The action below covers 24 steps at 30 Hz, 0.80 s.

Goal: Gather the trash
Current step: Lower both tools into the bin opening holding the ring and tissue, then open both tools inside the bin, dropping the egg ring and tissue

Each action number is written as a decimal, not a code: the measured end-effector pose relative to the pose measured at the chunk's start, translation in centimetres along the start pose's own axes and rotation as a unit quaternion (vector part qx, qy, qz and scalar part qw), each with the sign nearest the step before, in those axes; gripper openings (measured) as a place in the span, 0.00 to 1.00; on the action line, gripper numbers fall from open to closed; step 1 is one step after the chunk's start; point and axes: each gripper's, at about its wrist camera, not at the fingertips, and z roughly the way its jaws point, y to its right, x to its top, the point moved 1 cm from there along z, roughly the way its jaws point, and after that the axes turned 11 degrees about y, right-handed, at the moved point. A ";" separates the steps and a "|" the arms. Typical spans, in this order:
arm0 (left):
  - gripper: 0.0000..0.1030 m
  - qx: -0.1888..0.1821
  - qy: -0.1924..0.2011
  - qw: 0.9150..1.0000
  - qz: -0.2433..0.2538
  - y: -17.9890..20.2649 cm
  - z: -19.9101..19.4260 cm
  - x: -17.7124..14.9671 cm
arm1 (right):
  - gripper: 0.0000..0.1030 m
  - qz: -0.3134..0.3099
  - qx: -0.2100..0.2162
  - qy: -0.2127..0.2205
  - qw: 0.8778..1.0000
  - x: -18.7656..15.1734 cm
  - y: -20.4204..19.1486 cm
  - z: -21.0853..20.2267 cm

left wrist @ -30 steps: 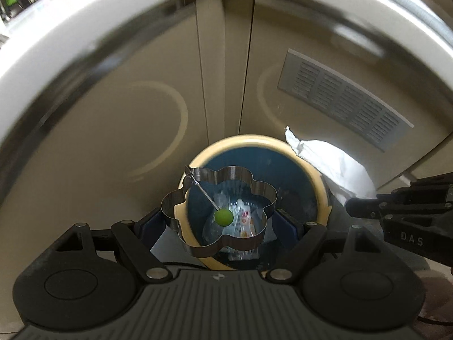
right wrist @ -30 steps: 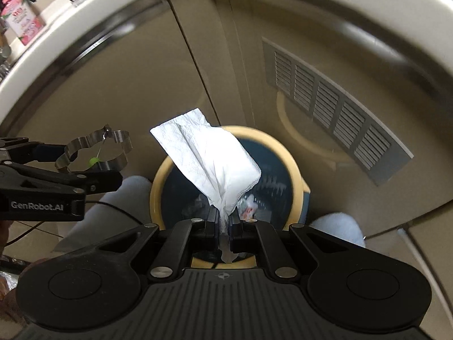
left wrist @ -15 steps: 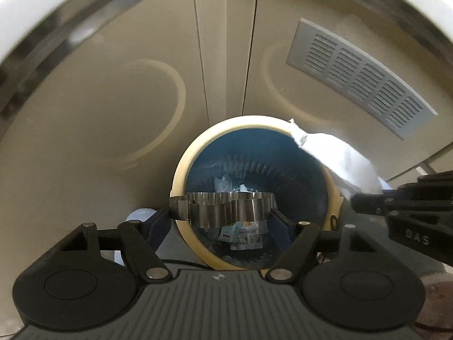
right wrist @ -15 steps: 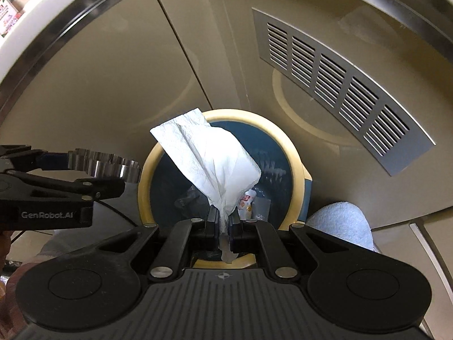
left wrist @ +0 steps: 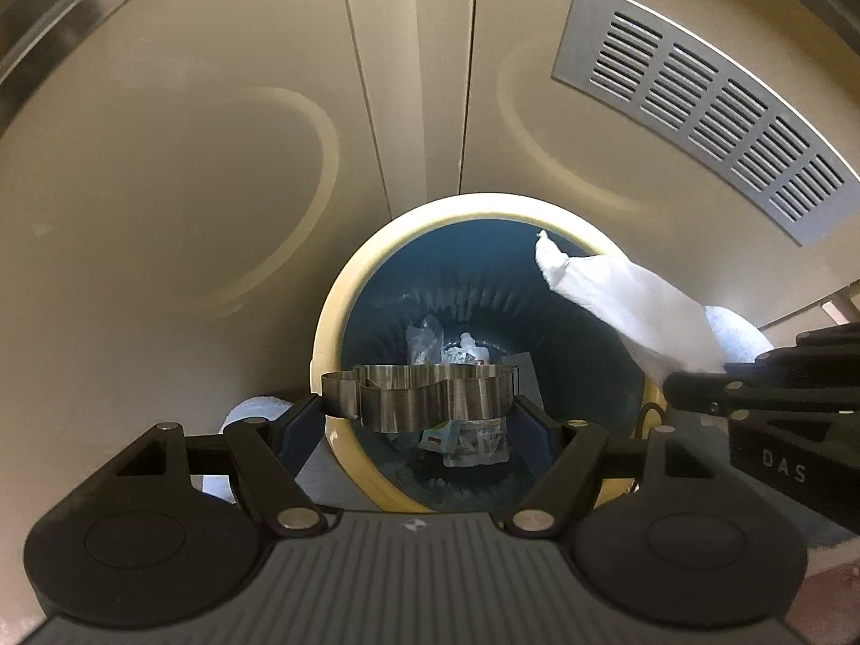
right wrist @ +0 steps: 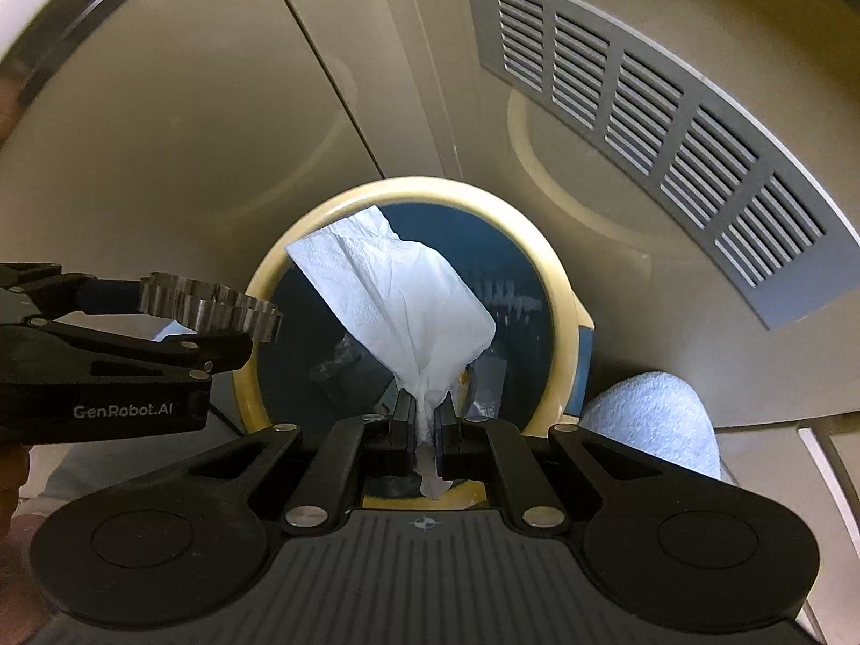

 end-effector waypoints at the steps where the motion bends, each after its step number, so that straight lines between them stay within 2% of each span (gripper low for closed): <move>1: 0.77 0.000 -0.001 1.000 0.000 0.1 0.2 0.1 | 0.08 0.000 -0.001 -0.002 1.000 0.0 0.0 0.2; 5: 0.77 -0.007 -0.002 1.000 0.000 0.0 0.3 0.2 | 0.11 0.008 -0.005 -0.008 1.000 0.2 0.3 0.8; 8: 0.90 -0.008 0.006 1.000 0.004 -0.1 0.0 0.2 | 0.15 0.023 0.001 -0.008 1.000 0.2 0.7 1.0; 9: 0.99 -0.006 0.009 1.000 0.007 -0.1 -0.2 0.2 | 0.26 0.030 0.002 -0.008 1.000 0.3 0.8 1.0; 10: 1.00 -0.003 0.012 1.000 0.009 0.0 -0.5 0.2 | 0.41 0.036 0.002 -0.009 0.999 0.3 0.9 0.9; 13: 1.00 0.002 0.016 1.000 0.016 0.0 -1.0 0.1 | 0.55 0.045 -0.004 -0.002 0.999 0.4 1.0 0.4; 20: 1.00 -0.004 0.032 0.999 0.006 -0.5 -3.9 -0.5 | 0.60 0.033 0.000 0.020 0.999 0.4 0.4 -2.4; 24: 1.00 -0.001 0.052 0.999 -0.002 -0.9 -6.3 -1.3 | 0.67 0.017 0.002 0.046 0.999 -0.2 -0.2 -5.0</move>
